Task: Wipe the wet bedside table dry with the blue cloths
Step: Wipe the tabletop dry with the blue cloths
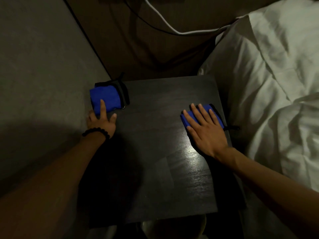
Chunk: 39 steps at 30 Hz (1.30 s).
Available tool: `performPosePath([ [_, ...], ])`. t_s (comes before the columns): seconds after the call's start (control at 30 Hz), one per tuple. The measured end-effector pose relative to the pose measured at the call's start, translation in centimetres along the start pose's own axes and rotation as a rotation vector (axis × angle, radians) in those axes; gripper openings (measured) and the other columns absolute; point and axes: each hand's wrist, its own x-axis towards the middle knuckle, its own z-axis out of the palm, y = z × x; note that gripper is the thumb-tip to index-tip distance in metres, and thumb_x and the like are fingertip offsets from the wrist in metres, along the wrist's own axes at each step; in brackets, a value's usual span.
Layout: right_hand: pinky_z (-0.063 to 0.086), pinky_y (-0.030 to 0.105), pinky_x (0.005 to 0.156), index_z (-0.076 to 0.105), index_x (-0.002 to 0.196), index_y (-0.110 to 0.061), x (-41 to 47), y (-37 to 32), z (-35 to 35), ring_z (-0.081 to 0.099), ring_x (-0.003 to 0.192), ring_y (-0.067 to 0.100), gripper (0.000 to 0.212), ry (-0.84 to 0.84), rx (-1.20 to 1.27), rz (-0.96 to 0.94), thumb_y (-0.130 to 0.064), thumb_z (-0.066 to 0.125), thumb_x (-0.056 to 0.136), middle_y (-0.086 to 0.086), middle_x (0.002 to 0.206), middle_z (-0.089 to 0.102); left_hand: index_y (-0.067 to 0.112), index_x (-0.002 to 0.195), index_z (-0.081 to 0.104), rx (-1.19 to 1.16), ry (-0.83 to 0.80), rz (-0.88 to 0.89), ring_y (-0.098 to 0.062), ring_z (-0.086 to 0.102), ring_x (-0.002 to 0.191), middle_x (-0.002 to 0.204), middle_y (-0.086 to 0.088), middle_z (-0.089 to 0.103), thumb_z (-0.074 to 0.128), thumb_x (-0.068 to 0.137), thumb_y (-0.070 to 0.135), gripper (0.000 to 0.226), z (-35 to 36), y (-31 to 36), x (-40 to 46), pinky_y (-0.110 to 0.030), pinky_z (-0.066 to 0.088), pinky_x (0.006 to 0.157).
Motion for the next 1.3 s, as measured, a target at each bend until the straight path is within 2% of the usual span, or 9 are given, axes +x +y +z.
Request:
performPosePath([
  [0.13,0.009,0.051,0.125,0.015,0.162,-0.030,-0.7,0.7,0.2,0.006,0.157,0.024,0.061,0.024,0.023,0.032,-0.049,0.010,0.104,0.005,0.170,0.014,0.045,0.140,-0.019,-0.011,-0.006,-0.003,-0.038,0.003,0.142,0.156,-0.013,-0.010,0.027,0.093,0.057,0.067,-0.1,0.0,0.0,-0.051,0.011,0.115],
  [0.57,0.010,0.053,0.125,0.013,0.162,-0.028,-3.6,0.7,1.4,0.002,0.157,0.025,0.062,0.024,0.037,0.130,-0.049,0.007,0.105,0.005,0.170,0.010,0.045,0.140,-0.020,0.015,-0.019,-0.042,-0.037,0.001,0.142,0.155,-0.015,-0.009,0.024,0.094,0.056,0.064,0.0,0.3,-0.3,-0.051,0.008,0.115],
  [0.87,0.009,0.053,0.125,0.012,0.162,-0.027,-6.0,-2.7,2.0,0.001,0.157,0.028,0.063,0.021,0.061,0.197,-0.047,0.009,0.103,0.007,0.170,0.008,0.050,0.140,-0.012,-0.149,0.020,-0.033,-0.036,0.012,0.141,0.156,-0.011,-0.004,0.016,0.095,0.054,0.053,0.5,-0.3,-0.7,-0.047,0.013,0.115],
  [1.0,0.002,0.052,0.126,0.008,0.162,-0.029,-6.8,-4.4,2.7,-0.003,0.157,0.028,0.061,0.012,0.057,0.173,-0.048,0.011,0.104,0.007,0.170,0.004,0.050,0.141,-0.009,-0.179,-0.003,-0.042,-0.035,0.011,0.141,0.156,-0.010,-0.004,0.015,0.096,0.053,0.051,0.1,-0.2,-0.8,-0.046,0.010,0.114],
  [1.13,0.007,0.054,0.125,0.010,0.161,-0.029,-6.7,-5.4,2.9,0.001,0.156,0.029,0.061,0.019,0.052,0.151,-0.047,0.014,0.104,0.008,0.170,0.007,0.048,0.142,-0.006,-0.188,-0.007,-0.034,-0.036,0.013,0.140,0.156,-0.011,-0.001,0.018,0.096,0.051,0.052,-0.2,-0.2,-0.8,-0.046,0.012,0.113],
  [1.3,-0.005,0.049,0.124,-0.002,0.160,-0.031,-6.5,-6.6,3.4,-0.004,0.156,0.028,0.061,0.036,0.030,0.134,-0.048,0.017,0.105,0.006,0.169,0.001,0.047,0.143,-0.003,-0.243,0.002,-0.049,-0.035,0.010,0.141,0.157,-0.010,-0.003,0.017,0.097,0.050,0.051,0.0,-0.1,-1.2,-0.045,0.010,0.115],
])
